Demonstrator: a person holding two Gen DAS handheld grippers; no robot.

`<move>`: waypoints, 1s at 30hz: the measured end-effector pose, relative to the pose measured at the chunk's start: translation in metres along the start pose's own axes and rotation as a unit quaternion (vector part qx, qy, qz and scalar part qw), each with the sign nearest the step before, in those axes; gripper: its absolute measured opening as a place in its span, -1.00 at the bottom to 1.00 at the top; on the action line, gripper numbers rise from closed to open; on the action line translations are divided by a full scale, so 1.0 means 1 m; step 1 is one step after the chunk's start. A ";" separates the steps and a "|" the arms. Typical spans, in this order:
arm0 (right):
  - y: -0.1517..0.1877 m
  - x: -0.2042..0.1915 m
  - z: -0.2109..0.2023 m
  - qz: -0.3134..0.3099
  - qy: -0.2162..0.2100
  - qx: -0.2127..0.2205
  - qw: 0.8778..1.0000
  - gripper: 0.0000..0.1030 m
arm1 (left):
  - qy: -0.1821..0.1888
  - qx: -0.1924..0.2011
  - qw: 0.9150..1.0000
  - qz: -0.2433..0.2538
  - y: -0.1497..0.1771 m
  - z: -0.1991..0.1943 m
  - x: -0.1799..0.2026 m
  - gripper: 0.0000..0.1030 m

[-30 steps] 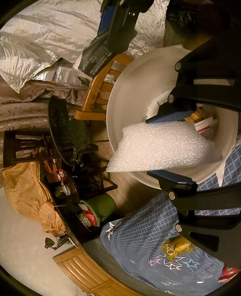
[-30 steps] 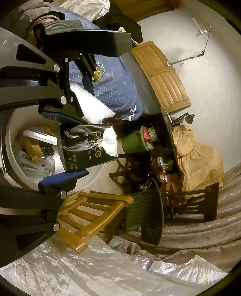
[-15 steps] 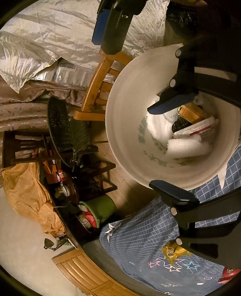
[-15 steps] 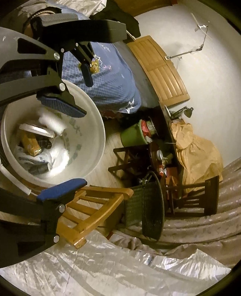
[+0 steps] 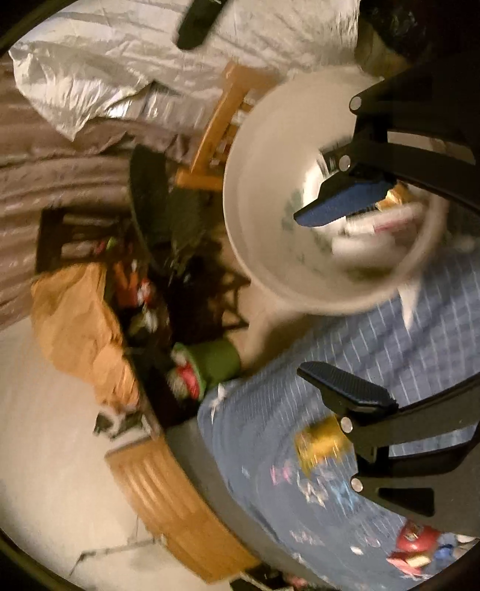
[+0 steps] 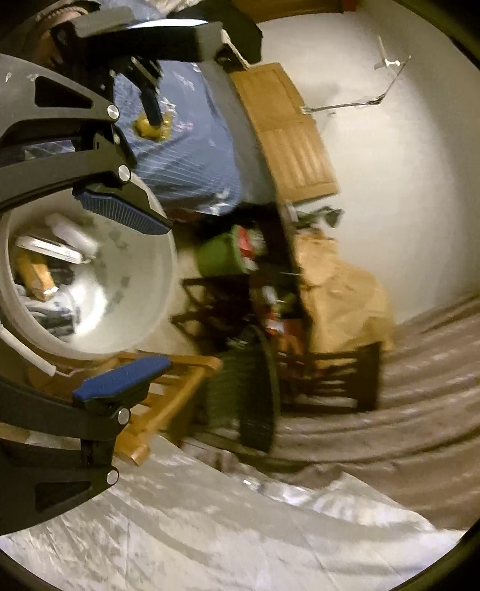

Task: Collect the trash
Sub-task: 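Move both tools back over the yarn balls and apple on the bed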

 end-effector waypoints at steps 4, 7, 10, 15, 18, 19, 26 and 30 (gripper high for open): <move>0.007 -0.021 -0.022 -0.021 0.012 0.058 0.998 0.36 | -0.047 0.010 0.999 -0.024 0.021 -0.014 -0.033 0.46; 0.013 -0.037 -0.030 -0.034 0.013 0.076 0.996 0.38 | -0.071 0.014 0.996 -0.046 0.033 -0.025 -0.062 0.47; 0.022 -0.058 -0.034 -0.046 0.007 0.085 0.995 0.42 | -0.091 0.016 0.994 -0.063 0.041 -0.035 -0.089 0.49; 0.036 -0.094 -0.027 -0.051 -0.016 0.069 0.996 0.50 | -0.118 0.022 0.989 -0.083 0.055 -0.052 -0.134 0.53; 0.046 -0.117 -0.022 -0.053 -0.031 0.057 0.996 0.52 | -0.130 0.023 0.987 -0.089 0.065 -0.061 -0.156 0.56; 0.048 -0.125 -0.020 -0.053 -0.036 0.054 0.996 0.52 | -0.135 0.022 0.987 -0.089 0.070 -0.063 -0.164 0.57; 0.064 -0.191 -0.003 -0.066 -0.083 0.024 0.994 0.53 | -0.170 -0.014 0.978 -0.117 0.123 -0.071 -0.229 0.58; 0.076 -0.243 0.010 -0.090 -0.121 -0.002 0.989 0.53 | -0.188 -0.043 0.968 -0.158 0.166 -0.081 -0.282 0.58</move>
Point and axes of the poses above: each gripper's, at about its wrist camera, not at the fingertips, and z roughly the way its jaws point, x to its right, y to its underside, the point moved 4 cm from there along z, roughly the way its jaws point, and after that the axes turned 10 degrees about -y, right-handed, at the moved point
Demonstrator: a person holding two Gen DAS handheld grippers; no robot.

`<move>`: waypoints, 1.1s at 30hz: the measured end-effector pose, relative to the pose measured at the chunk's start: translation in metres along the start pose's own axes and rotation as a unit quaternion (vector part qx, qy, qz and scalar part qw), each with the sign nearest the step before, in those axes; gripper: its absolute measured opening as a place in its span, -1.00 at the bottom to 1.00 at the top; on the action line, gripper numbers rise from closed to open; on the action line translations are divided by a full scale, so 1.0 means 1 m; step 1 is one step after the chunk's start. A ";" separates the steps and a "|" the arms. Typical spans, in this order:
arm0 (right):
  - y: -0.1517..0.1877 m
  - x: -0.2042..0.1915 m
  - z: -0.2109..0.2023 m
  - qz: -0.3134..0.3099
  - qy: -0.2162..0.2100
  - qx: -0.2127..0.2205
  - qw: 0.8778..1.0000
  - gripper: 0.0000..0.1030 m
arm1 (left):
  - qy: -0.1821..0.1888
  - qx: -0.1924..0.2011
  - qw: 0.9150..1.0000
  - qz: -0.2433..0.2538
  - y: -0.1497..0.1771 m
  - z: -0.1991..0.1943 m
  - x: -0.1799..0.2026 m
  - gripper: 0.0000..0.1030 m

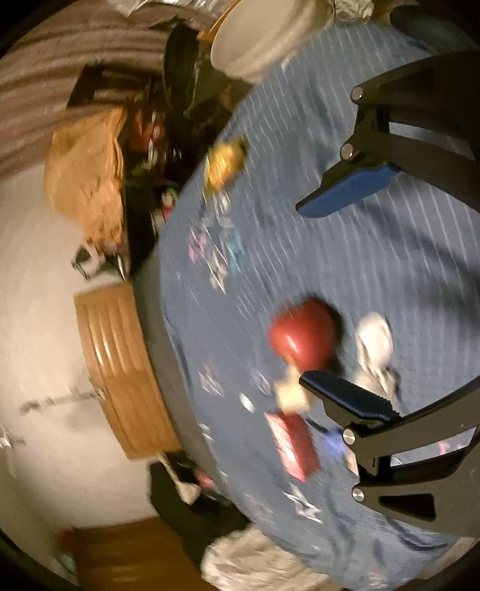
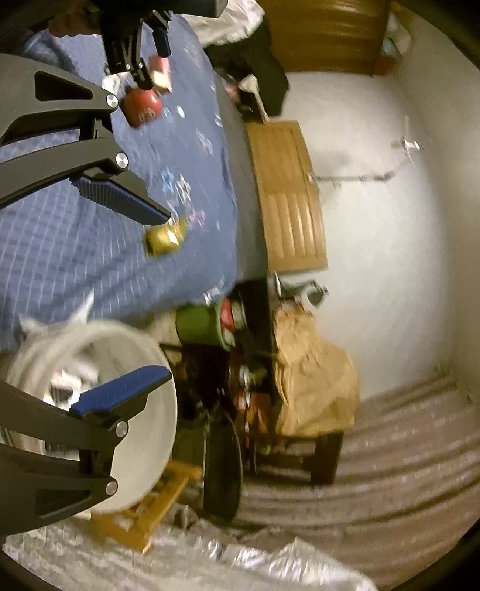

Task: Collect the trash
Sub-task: 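Move both tools back over the yarn balls and apple on the bed, then grasp the beige yarn ball with the left gripper while the right grasps a cream block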

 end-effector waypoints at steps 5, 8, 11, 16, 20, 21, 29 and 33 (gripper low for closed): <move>0.005 -0.069 0.032 -0.027 -0.059 -0.033 0.997 0.54 | -0.025 -0.043 0.997 -0.054 0.032 0.018 -0.083 0.58; 0.007 -0.115 0.050 -0.045 -0.100 -0.053 0.993 0.54 | -0.038 -0.077 0.992 -0.090 0.051 0.034 -0.134 0.58; 0.010 -0.167 0.071 -0.068 -0.149 -0.078 0.983 0.54 | -0.032 -0.110 0.986 -0.120 0.072 0.048 -0.175 0.57; 0.017 -0.244 0.102 -0.101 -0.228 -0.121 0.961 0.54 | 0.009 -0.142 0.979 -0.148 0.094 0.072 -0.211 0.41; 0.022 -0.300 0.138 -0.133 -0.279 -0.156 0.938 0.54 | 0.039 -0.132 0.981 -0.135 0.090 0.088 -0.210 0.37; 0.022 -0.310 0.146 -0.138 -0.283 -0.165 0.935 0.54 | 0.039 -0.128 0.982 -0.131 0.087 0.094 -0.209 0.37; 0.040 -0.368 0.232 -0.160 -0.283 -0.226 0.918 0.41 | 0.086 -0.141 0.975 -0.147 0.082 0.131 -0.203 0.28; 0.048 -0.373 0.264 -0.143 -0.285 -0.251 0.914 0.15 | 0.092 -0.163 0.970 -0.154 0.086 0.141 -0.201 0.04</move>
Point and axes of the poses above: each gripper's, at about its wrist camera, not at the fingertips, and z roughly the way its jaws point, x to its right, y to its underside, the point moved 4 cm from there along z, roughly the way its jaws point, and after that the axes turned 10 degrees about -y, right-handed, at the moved point
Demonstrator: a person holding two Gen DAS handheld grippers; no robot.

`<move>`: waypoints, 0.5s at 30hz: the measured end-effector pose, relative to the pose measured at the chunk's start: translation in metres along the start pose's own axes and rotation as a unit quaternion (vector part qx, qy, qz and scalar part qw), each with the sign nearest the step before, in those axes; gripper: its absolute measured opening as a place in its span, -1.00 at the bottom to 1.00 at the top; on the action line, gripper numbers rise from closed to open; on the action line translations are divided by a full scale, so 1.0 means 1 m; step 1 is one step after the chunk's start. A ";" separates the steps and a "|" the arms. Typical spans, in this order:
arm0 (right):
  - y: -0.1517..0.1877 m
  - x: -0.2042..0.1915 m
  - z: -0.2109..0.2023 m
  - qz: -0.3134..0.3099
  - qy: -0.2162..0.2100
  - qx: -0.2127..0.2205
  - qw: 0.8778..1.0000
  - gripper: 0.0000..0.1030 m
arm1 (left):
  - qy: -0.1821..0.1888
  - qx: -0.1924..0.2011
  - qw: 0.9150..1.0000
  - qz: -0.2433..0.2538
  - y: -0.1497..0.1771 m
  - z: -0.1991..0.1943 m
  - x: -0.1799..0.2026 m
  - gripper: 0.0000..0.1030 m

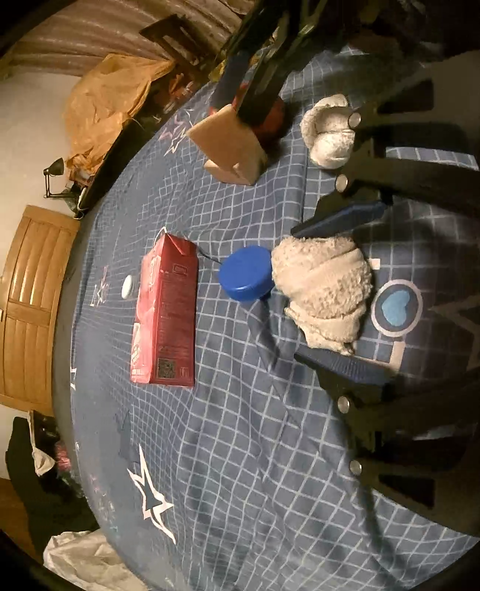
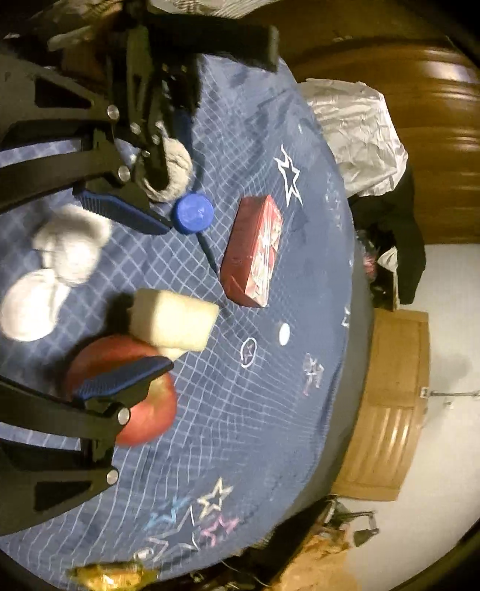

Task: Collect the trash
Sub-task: 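Grasp the beige yarn ball with the left gripper while the right grasps a cream block, then carry the yarn ball and cream block in both grippers over the white bucket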

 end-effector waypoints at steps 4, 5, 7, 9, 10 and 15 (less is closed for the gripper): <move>-0.003 0.005 -0.004 0.006 -0.005 0.007 1.000 -0.37 | -0.003 0.005 1.000 0.001 0.001 0.000 0.002 -0.10; -0.004 0.002 -0.014 0.004 -0.011 0.017 1.000 -0.38 | -0.001 0.005 1.000 -0.001 0.002 0.000 0.001 -0.11; -0.003 -0.001 -0.040 0.005 -0.017 0.033 0.999 -0.39 | 0.003 0.005 1.000 -0.006 0.002 0.001 0.000 -0.13; 0.003 -0.002 -0.076 0.025 -0.037 0.050 0.998 -0.39 | 0.000 0.007 1.000 -0.005 0.002 0.000 0.000 -0.15; 0.011 -0.001 -0.097 0.042 -0.047 0.055 0.997 -0.39 | -0.002 0.009 1.000 -0.003 0.003 -0.002 0.000 -0.17; 0.059 0.009 -0.168 0.083 -0.040 0.049 0.995 -0.39 | -0.009 0.020 1.000 0.002 0.008 -0.009 0.001 -0.23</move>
Point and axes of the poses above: each gripper's, at about its wrist camera, not at the fingertips, and z roughly the way its jaws point, x to its right, y to its underside, the point moved 4 cm from there along z, roughly the way its jaws point, and after that the axes turned 10 degrees about -y, right-handed, at the moved point
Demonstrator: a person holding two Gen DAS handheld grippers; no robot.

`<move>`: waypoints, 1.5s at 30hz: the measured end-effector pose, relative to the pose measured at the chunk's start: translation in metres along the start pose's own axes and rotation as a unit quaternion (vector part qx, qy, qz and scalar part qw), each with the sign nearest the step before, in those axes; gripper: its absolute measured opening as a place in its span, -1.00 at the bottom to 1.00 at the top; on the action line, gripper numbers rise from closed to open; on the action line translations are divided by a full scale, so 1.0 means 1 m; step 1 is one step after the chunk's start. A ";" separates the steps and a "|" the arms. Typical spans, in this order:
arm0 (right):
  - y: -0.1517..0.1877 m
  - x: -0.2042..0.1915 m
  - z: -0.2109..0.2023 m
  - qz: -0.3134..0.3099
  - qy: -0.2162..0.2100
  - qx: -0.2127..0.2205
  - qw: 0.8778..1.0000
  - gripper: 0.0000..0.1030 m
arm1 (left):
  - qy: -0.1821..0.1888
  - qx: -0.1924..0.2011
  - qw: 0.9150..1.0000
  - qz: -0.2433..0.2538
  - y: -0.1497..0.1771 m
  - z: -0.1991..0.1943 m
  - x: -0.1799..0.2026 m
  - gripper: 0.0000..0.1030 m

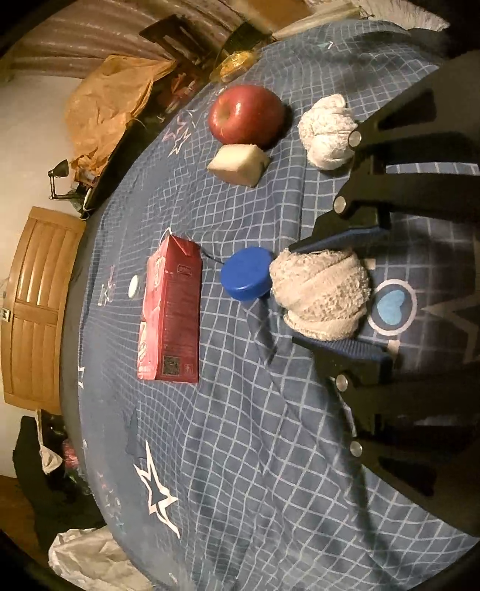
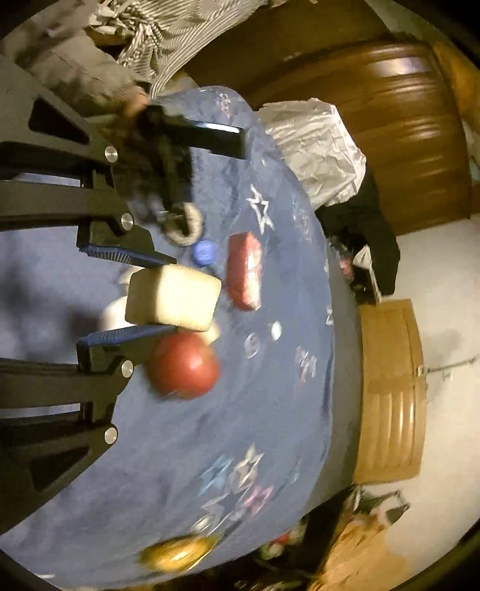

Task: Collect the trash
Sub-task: 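Carry the yarn ball and cream block in both grippers over the white bucket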

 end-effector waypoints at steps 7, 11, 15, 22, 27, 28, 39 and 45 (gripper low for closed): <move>0.069 0.024 -0.043 0.014 0.065 -0.047 0.997 -0.38 | -0.005 0.013 1.000 -0.019 0.018 -0.027 -0.003 -0.26; 0.093 0.043 -0.022 0.022 0.078 -0.060 0.995 -0.37 | -0.033 0.021 0.999 -0.009 0.032 -0.030 0.006 -0.18; 0.104 0.054 -0.015 0.037 0.070 -0.028 0.996 -0.21 | -0.066 0.021 0.998 -0.003 0.030 -0.027 0.007 0.01; 0.116 0.052 -0.010 0.042 0.070 -0.005 0.997 0.01 | -0.072 0.012 0.997 0.013 0.032 -0.023 0.010 0.05; 0.123 0.045 -0.009 0.047 0.073 0.010 0.996 0.01 | -0.068 0.015 0.997 0.019 0.034 -0.023 0.013 -0.11; 0.124 0.044 -0.008 0.049 0.072 0.011 0.996 0.01 | -0.068 0.016 0.997 0.022 0.035 -0.023 0.013 -0.14; 0.127 0.046 -0.017 0.065 0.077 0.030 0.995 -0.39 | -0.084 0.018 0.996 0.036 0.037 -0.023 0.018 -0.17; 0.119 0.034 -0.027 0.052 0.074 0.045 0.995 -0.39 | -0.114 0.023 0.993 0.037 0.037 -0.026 0.022 -0.24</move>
Point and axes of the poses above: each gripper's, at about its wrist camera, not at the fingertips, and z roughly the way its jaws point, x to its right, y to its underside, the point moved 4 cm from there along z, roughly the way its jaws point, and after that the axes turned 10 degrees about -y, right-handed, at the moved point
